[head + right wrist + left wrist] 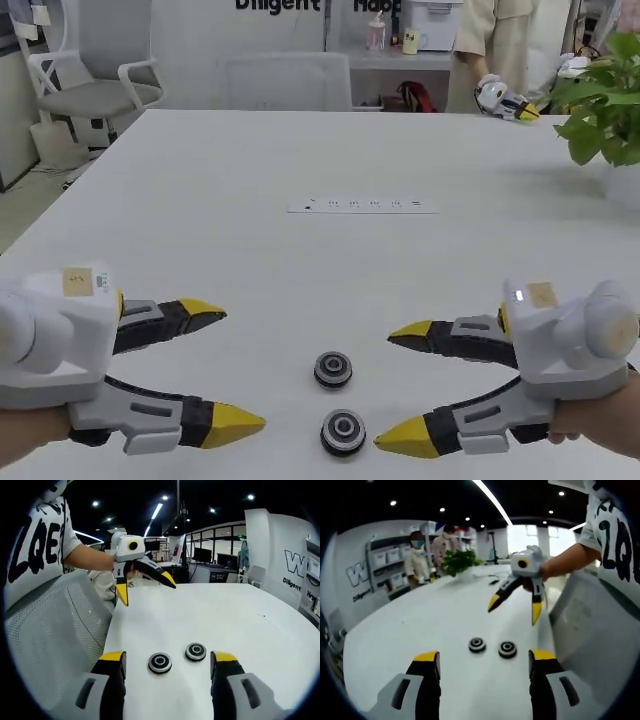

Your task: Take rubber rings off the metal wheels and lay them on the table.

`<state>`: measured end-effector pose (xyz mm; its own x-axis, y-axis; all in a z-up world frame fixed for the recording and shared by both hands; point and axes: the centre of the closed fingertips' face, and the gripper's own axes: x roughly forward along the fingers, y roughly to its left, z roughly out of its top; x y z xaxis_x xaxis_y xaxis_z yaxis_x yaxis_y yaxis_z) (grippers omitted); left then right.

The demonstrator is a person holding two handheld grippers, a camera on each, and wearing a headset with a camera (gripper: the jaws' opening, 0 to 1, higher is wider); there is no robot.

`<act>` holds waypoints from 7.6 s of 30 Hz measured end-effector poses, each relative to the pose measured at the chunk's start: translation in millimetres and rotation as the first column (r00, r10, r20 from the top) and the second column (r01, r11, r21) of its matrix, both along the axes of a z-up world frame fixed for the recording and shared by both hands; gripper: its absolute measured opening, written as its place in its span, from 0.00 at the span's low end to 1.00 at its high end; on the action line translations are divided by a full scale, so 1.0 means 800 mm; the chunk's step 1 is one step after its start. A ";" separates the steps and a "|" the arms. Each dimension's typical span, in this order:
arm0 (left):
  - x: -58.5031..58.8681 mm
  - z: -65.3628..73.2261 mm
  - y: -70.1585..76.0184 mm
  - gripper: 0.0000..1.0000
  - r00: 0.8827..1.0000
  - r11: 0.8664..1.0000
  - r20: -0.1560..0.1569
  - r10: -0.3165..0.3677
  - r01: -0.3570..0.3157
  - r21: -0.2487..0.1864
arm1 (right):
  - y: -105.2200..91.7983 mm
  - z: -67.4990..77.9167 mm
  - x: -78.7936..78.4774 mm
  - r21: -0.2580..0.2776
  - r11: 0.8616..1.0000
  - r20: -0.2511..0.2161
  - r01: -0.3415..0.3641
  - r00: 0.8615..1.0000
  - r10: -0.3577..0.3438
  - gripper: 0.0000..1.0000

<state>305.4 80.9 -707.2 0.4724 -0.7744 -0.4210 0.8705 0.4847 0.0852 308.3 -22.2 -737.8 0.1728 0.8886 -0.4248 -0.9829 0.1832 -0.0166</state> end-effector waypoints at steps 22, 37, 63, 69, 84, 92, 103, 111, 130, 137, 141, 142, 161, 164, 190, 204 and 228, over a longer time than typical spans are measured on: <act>0.001 -0.032 -0.039 0.61 0.994 0.997 -0.080 -0.072 0.071 -0.014 | 0.009 -0.043 -0.004 -0.066 0.996 -0.049 -0.064 0.997 0.061 0.53; 0.002 -0.055 -0.057 0.52 0.985 0.993 -0.125 -0.116 0.115 -0.014 | 0.010 -0.058 -0.006 -0.080 0.993 -0.078 -0.081 0.994 0.075 0.44; -0.007 -0.084 -0.094 0.39 0.965 0.982 -0.190 -0.182 0.186 0.003 | 0.011 -0.077 -0.010 -0.106 0.989 -0.104 -0.099 0.991 0.088 0.34; -0.009 -0.088 -0.097 0.36 0.961 0.981 -0.201 -0.190 0.195 0.008 | 0.009 -0.077 -0.009 -0.106 0.990 -0.103 -0.094 0.991 0.083 0.34; -0.014 -0.102 -0.107 0.28 0.954 0.975 -0.217 -0.207 0.219 0.036 | 0.008 -0.079 -0.009 -0.104 0.991 -0.110 -0.087 0.991 0.075 0.34; -0.013 -0.103 -0.110 0.25 0.953 0.974 -0.219 -0.208 0.222 0.041 | 0.009 -0.079 -0.010 -0.103 0.991 -0.114 -0.088 0.991 0.076 0.34; -0.005 -0.104 -0.115 0.19 0.959 0.977 -0.207 -0.192 0.207 0.054 | 0.008 -0.080 -0.010 -0.103 0.991 -0.114 -0.087 0.991 0.076 0.34; -0.005 -0.105 -0.115 0.16 0.965 0.969 -0.151 -0.213 0.228 0.092 | 0.010 -0.079 -0.009 -0.098 0.992 -0.114 -0.086 0.991 0.074 0.35; -0.006 -0.107 -0.114 0.14 0.973 0.975 -0.131 -0.189 0.202 0.096 | 0.021 -0.078 -0.009 -0.066 0.997 -0.141 -0.045 0.989 0.035 0.30; -0.006 -0.107 -0.113 0.14 0.975 0.974 -0.121 -0.188 0.201 0.102 | 0.026 -0.083 -0.016 -0.073 0.996 -0.158 -0.057 0.986 0.045 0.27; -0.006 -0.107 -0.112 0.14 0.975 0.974 -0.119 -0.187 0.200 0.103 | 0.027 -0.083 -0.015 -0.071 0.997 -0.165 -0.042 0.986 0.030 0.26; -0.006 -0.107 -0.112 0.14 0.975 0.975 -0.119 -0.186 0.199 0.102 | 0.027 -0.083 -0.014 -0.071 0.997 -0.167 -0.038 0.986 0.026 0.25; -0.005 -0.107 -0.112 0.14 0.977 0.977 -0.119 -0.175 0.187 0.099 | 0.012 -0.087 -0.015 -0.099 0.995 -0.211 -0.017 0.978 -0.004 0.11; -0.005 -0.107 -0.112 0.14 0.978 0.978 -0.119 -0.173 0.185 0.098 | 0.010 -0.088 -0.014 -0.104 0.995 -0.218 -0.011 0.976 -0.012 0.07; -0.005 -0.106 -0.111 0.13 0.979 0.977 -0.109 -0.170 0.182 0.112 | 0.003 -0.082 -0.003 -0.065 0.993 -0.362 0.100 0.925 -0.117 0.00; -0.002 -0.108 -0.112 0.12 0.983 0.979 -0.103 -0.153 0.165 0.123 | 0.004 -0.073 0.005 0.006 0.982 -0.477 0.189 0.863 -0.164 0.00; -0.004 -0.108 -0.112 0.12 0.985 0.977 -0.100 -0.142 0.156 0.145 | 0.021 -0.060 -0.011 0.037 0.988 -0.512 0.150 0.852 -0.110 0.00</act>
